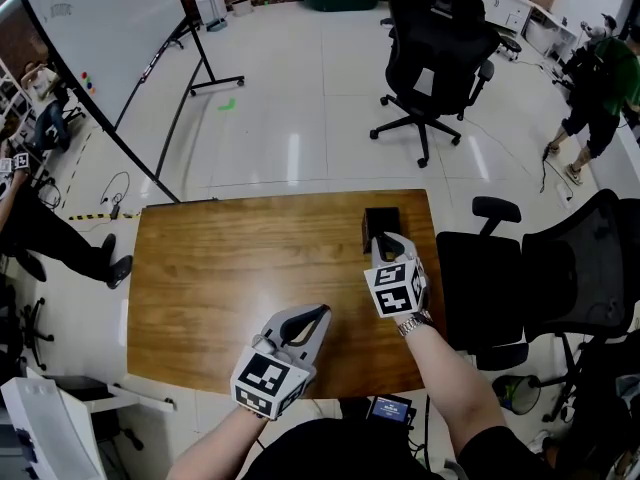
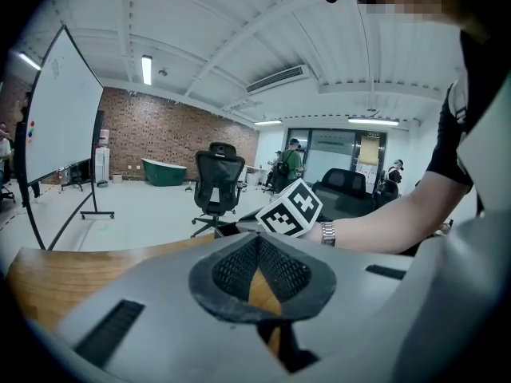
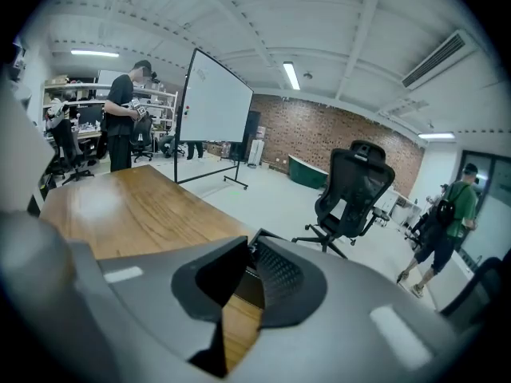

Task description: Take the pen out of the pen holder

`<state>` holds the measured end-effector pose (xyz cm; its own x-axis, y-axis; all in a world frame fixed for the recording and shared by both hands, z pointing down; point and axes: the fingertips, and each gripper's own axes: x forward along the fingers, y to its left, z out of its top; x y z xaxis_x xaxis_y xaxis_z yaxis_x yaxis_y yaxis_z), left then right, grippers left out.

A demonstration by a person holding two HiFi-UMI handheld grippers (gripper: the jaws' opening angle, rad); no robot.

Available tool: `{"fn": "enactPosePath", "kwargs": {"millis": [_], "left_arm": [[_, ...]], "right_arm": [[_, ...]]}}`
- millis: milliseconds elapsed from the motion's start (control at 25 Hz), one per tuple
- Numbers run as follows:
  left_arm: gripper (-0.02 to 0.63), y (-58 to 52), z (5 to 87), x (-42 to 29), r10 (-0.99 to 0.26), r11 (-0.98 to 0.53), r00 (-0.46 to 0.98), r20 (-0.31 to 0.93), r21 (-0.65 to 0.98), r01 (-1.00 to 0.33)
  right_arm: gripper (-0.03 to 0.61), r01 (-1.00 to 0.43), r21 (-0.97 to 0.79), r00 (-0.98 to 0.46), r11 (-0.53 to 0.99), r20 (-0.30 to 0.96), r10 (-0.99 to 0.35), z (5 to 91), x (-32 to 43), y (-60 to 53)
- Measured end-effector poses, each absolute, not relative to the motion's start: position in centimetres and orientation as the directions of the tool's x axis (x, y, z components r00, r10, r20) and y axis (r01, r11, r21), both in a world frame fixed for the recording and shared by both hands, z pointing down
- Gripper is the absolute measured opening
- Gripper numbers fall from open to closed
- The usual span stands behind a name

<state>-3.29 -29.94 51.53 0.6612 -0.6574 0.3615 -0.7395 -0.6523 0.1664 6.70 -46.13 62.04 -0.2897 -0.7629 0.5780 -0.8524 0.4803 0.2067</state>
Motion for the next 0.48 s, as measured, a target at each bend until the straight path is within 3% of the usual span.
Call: {"fn": "enactPosePath", "kwargs": {"millis": [480], "left_arm": [[0.005, -22.0, 46.2, -6.0, -0.676, -0.691, 0.695, 0.243, 0.118, -0.713]], "right_arm": [[0.038, -0.879, 0.232, -0.286, 0.418, 0.444, -0.849, 51.8, 6.0, -35.5]]}}
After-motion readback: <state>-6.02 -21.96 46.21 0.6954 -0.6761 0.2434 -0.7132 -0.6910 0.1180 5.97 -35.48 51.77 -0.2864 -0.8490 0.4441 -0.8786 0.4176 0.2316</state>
